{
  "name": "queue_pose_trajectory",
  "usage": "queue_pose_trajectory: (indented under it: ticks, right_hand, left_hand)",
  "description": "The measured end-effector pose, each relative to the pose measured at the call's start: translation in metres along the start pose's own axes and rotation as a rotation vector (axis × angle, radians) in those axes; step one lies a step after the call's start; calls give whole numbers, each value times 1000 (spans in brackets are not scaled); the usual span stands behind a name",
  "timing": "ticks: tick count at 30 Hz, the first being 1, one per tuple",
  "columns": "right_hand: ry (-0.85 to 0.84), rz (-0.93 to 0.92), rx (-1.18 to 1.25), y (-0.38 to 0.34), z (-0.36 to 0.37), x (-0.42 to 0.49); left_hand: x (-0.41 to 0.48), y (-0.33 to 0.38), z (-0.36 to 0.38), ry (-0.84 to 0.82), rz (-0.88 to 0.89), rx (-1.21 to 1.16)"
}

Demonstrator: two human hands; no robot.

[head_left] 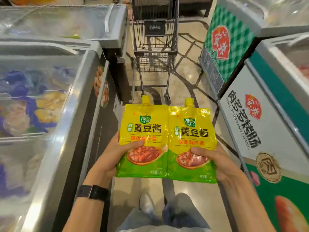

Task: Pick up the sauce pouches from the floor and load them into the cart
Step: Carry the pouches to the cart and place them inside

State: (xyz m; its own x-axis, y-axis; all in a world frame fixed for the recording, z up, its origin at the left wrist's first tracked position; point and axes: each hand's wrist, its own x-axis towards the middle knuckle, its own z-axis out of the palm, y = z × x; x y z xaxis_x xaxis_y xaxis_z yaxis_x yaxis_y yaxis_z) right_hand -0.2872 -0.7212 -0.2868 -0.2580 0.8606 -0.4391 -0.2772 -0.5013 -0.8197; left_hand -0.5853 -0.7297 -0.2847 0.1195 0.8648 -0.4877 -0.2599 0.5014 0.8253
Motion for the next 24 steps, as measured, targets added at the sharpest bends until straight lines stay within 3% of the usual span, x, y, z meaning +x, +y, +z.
queue_pose_trajectory:
  ticks: [3,9,17,24]
  right_hand:
    - [52,13,1,-22,-8,35]
    - [-3,9,43,-79,-36,129]
    - [17,31,-16,-163,-56,269]
    - [-3,78,-32,-205,-50,370]
  left_hand:
    - [43,26,5,-18,-20,12]
    - [143,68,23,1,-31,-10]
    - [264,138,40,67,42,-61]
    - [355,189,20,102,-5,-77]
